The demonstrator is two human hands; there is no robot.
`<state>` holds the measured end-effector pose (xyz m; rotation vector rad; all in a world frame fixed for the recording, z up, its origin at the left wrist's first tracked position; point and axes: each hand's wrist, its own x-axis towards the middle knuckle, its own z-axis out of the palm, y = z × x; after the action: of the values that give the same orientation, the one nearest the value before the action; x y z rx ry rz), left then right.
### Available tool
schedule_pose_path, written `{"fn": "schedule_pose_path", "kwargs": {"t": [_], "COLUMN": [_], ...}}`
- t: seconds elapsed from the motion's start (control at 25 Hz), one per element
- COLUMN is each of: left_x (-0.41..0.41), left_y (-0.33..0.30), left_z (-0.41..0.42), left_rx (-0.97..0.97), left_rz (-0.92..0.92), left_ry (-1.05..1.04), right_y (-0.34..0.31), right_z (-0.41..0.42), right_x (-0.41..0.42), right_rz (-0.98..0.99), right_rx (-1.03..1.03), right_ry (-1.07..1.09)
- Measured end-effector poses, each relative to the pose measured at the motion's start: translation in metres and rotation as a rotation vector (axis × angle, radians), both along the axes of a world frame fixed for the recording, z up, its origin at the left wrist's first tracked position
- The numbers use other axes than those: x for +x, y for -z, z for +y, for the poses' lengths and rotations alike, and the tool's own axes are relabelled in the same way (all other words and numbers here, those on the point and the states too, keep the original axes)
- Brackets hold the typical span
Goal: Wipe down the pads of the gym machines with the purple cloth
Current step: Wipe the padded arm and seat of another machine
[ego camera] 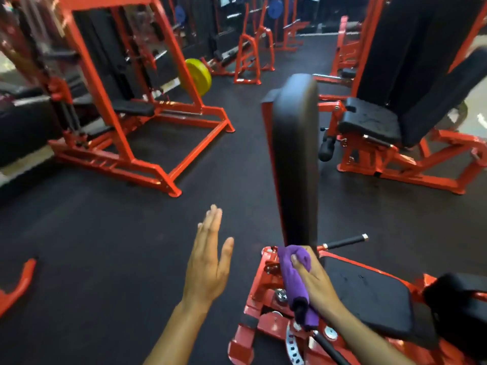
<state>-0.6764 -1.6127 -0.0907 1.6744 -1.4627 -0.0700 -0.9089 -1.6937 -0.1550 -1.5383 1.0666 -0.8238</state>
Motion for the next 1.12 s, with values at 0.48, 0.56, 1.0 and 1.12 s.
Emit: {"fn": "schedule_pose_path", "kwargs": {"t": [0.48,0.56,1.0,1.12], "left_x": [0.142,0.163,0.341,0.388], "left_y": [0.076,0.078,0.113,0.118], "left_z": [0.178,0.18,0.055,0.001], "left_rx": [0.544,0.554,0.775,0.814], "left_rz": [0.294,0.302,0.238,0.186], "left_ry": [-0.208,-0.206,0.037,0.08], "right_y": [-0.012,-0.013,0.005,0.019], "right_z": [0.033,0.026,-0.047,-0.072], "right_x": [0.171,0.197,0.319,0.342], "right_rz": [0.231,0.19,-0.007,0.017], "right_rx": [-0.001,0.059,0.278,0.257], "right_ry": [-0.397,-0.374,0.017,0.097]}}
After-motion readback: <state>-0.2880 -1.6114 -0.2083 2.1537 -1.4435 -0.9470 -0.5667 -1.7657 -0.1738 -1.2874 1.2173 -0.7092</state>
